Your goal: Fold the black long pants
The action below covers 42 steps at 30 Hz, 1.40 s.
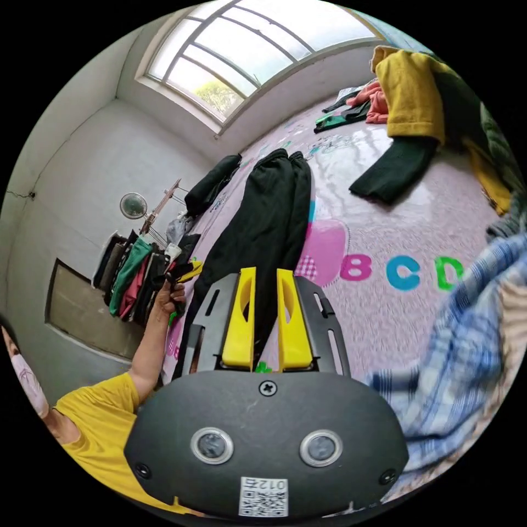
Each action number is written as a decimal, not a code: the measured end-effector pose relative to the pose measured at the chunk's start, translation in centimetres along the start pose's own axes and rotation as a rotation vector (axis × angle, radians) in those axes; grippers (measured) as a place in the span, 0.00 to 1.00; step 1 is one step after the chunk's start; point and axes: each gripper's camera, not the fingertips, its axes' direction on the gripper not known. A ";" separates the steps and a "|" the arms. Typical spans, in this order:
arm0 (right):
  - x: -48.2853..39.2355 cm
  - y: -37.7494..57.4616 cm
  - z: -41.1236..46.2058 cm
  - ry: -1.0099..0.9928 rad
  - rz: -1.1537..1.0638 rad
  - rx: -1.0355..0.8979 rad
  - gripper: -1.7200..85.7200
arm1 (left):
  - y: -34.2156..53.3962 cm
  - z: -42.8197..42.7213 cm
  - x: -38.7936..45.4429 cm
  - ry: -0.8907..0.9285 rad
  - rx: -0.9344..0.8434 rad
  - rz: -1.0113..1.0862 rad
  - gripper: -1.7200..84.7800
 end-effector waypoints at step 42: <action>-2.2 -4.9 14.7 0.126 -0.062 -0.100 0.03 | -4.1 -1.5 6.5 -0.373 -0.023 0.148 0.03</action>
